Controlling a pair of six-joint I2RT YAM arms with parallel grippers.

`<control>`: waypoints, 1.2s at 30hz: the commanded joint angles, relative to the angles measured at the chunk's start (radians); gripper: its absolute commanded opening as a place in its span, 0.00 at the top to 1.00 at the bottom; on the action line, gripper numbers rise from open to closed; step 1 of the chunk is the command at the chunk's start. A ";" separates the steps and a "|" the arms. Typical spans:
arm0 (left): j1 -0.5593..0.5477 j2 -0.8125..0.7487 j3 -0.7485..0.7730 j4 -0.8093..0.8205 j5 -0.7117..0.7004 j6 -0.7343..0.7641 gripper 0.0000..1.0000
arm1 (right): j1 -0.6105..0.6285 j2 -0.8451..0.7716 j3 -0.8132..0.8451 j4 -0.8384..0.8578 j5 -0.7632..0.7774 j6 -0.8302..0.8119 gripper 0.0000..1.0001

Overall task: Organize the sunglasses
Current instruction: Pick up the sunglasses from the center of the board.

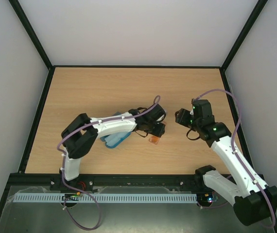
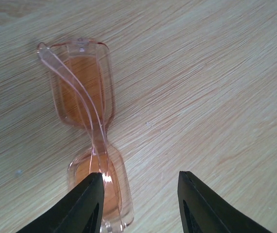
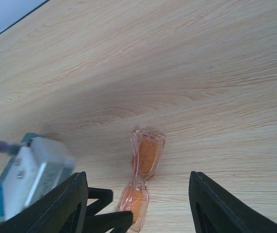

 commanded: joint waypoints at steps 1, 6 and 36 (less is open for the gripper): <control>-0.008 0.066 0.087 -0.130 -0.040 0.078 0.55 | -0.008 -0.017 0.004 -0.054 -0.014 0.011 0.42; -0.007 0.115 0.125 -0.168 -0.074 0.106 0.56 | -0.010 -0.023 -0.011 -0.039 -0.033 0.011 0.43; -0.012 0.211 0.200 -0.174 -0.097 0.163 0.60 | -0.013 -0.021 0.001 -0.033 -0.053 -0.005 0.44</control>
